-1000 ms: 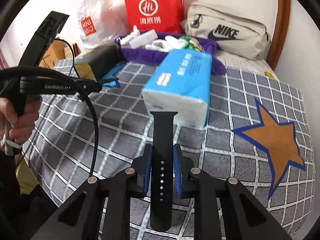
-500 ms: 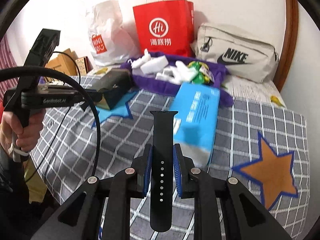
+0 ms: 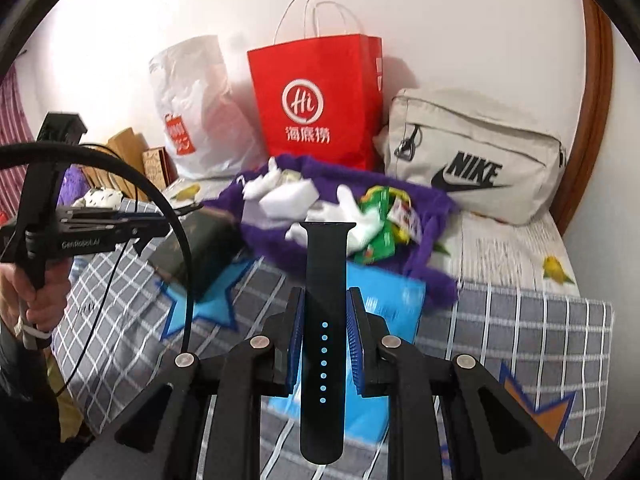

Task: Organize soft objects
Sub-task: 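Carry the watch strap over the purple towel with both grippers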

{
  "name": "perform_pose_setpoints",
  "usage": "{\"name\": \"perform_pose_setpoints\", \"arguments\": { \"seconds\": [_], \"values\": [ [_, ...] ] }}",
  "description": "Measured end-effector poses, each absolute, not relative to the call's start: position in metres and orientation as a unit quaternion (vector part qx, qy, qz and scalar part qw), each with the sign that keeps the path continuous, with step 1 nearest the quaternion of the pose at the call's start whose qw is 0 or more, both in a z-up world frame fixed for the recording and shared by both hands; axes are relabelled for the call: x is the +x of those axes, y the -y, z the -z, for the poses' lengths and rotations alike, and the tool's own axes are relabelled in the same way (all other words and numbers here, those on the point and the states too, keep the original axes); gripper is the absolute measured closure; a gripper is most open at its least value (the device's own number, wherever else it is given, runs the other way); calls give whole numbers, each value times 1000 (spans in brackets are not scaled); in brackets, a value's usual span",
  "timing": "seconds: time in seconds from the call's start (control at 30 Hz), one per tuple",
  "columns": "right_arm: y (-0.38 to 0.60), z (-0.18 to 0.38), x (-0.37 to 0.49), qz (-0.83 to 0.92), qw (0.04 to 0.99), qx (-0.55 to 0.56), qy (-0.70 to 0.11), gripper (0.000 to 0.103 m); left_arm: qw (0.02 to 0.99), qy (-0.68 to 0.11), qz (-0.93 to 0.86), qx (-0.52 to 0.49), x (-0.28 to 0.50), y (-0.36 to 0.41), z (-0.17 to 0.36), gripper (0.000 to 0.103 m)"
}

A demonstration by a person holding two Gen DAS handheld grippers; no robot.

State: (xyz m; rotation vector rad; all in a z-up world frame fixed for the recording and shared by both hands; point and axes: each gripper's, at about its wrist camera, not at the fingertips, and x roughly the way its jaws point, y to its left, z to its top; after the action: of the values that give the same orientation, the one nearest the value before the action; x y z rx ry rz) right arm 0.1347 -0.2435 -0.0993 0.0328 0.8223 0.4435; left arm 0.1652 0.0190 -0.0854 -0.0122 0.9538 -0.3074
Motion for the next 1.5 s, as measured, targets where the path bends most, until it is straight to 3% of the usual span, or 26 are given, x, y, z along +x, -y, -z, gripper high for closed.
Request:
{"name": "perform_pose_setpoints", "arguments": {
  "seconds": [0.47,0.83,1.5],
  "values": [
    [234,97,248,-214,897,36,-386,82,890,-439,122,-24,249,-43,67,83],
    [223,116,326,-216,886,70,-404,82,886,-445,123,-45,321,-43,85,83],
    [206,173,362,-212,860,51,-462,82,868,-480,119,-48,359,-42,128,83]
  ]
}}
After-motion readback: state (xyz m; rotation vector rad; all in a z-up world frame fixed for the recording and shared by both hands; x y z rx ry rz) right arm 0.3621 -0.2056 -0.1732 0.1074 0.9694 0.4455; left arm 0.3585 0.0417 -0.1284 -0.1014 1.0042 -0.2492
